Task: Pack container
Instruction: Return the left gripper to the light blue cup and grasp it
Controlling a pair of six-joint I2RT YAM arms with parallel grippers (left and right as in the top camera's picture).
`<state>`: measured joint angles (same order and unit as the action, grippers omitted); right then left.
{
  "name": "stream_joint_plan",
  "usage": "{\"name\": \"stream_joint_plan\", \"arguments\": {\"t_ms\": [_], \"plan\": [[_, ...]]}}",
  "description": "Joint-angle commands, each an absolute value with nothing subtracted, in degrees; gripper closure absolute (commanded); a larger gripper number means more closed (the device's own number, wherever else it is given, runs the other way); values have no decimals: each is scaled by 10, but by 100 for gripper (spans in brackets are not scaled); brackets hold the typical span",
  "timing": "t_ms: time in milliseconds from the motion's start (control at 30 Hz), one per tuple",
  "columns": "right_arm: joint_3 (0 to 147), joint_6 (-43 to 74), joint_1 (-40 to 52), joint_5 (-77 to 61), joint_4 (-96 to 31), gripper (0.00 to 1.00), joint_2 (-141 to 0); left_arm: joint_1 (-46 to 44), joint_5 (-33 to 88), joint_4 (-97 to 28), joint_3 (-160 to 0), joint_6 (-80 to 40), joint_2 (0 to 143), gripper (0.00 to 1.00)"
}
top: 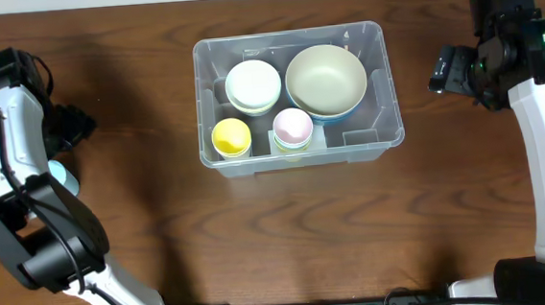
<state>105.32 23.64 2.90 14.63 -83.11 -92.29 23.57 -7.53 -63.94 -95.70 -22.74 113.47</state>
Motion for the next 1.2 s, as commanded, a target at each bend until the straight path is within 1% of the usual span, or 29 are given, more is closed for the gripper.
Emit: {"name": "stream_joint_plan", "arguments": {"t_ms": [0, 267, 367, 400, 433, 500, 567, 633, 700, 733, 767, 800, 1033, 1167], "plan": [[1055, 235, 26, 154, -832, 1, -922, 239, -82, -642, -957, -237, 1161, 2], [1055, 235, 26, 154, -832, 1, -922, 239, -82, -640, -957, -237, 1218, 0], [1055, 235, 26, 154, -832, 1, -922, 239, -82, -637, -957, -237, 1229, 10], [1055, 235, 26, 154, -832, 1, -922, 239, -82, -636, -957, -237, 1231, 16], [1055, 235, 26, 154, -832, 1, -922, 239, -82, -635, -957, -237, 1231, 26], [1055, 235, 26, 154, -832, 1, -922, 239, -82, -635, -957, -237, 1231, 48], [1055, 235, 26, 154, -832, 1, -922, 239, -82, -636, -957, -237, 1231, 65], [1055, 235, 26, 154, -832, 1, -922, 239, -66, -637, -957, -237, 1231, 74], [1055, 235, 26, 154, -832, 1, -922, 239, -15, -636, -958, -236, 1230, 78], [1055, 235, 26, 154, -832, 1, -922, 239, 10, -635, -958, -234, 1230, 81], [1055, 235, 26, 154, -832, 1, -922, 238, 43, -633, -958, -222, 1230, 87], [1055, 235, 26, 154, -832, 1, -922, 237, 72, -631, -958, -209, 1229, 89], [1055, 235, 26, 154, -832, 1, -922, 213, 261, -625, -967, -149, 1202, 94], [1055, 235, 26, 154, -832, 1, -922, 182, 300, -625, -976, -137, 1157, 94]]}}
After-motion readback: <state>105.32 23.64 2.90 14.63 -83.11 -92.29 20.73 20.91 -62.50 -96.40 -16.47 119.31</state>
